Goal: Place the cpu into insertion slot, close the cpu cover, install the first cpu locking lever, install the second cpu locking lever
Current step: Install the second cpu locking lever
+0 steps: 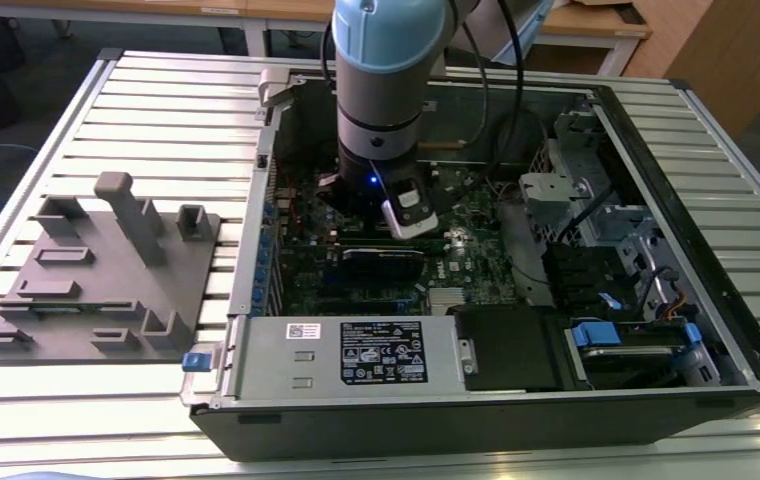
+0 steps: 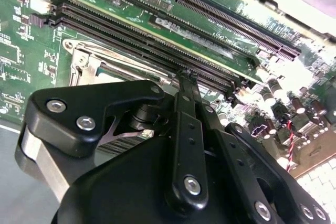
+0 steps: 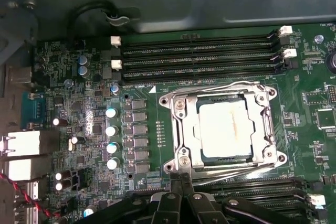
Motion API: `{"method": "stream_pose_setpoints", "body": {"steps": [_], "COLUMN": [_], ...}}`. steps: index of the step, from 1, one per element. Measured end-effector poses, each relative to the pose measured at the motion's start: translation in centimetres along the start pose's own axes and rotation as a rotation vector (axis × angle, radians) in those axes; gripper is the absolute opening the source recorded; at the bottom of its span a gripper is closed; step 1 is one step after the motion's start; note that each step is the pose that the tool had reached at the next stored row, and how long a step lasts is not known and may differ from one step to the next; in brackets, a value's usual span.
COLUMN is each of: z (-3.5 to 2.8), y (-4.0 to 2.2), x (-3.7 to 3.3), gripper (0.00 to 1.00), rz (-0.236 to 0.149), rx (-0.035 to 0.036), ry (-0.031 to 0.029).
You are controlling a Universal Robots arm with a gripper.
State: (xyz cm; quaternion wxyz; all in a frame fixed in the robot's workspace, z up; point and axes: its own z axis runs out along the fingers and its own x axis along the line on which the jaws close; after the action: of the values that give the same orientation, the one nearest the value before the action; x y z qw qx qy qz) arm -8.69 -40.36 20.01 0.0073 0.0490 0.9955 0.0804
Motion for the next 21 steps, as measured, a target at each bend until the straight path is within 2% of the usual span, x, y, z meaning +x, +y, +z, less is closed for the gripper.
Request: {"method": "stream_pose_setpoints", "body": {"steps": [2, 3, 4, 8, 9, 11, 18, 19, 21], "z": [-0.03, -0.05, -0.08, -0.13, -0.14, -0.14, 0.24, 0.29, 0.37], "y": [-0.22, -0.34, -0.45, -0.83, -0.91, -1.08, -1.67, -1.7, -1.74], "x": [-0.02, -0.03, -0.04, -0.08, -0.09, -0.11, -0.15, -0.15, -0.16], "gripper": [0.11, 0.11, 0.11, 0.11, 0.11, 0.11, 0.11, 0.11, 0.11], "rz": [0.0, 0.0, 0.0, 0.002, 0.002, 0.002, 0.003, 0.003, 0.003], "rx": [-0.0004, -0.0047, -0.0169, -0.0868, -0.0945, -0.1042, -0.1222, -0.128, -0.1443], "ry": [-0.0001, 0.0004, 0.0018, 0.0084, 0.0091, 0.01, 0.0118, 0.0124, 0.014]}}
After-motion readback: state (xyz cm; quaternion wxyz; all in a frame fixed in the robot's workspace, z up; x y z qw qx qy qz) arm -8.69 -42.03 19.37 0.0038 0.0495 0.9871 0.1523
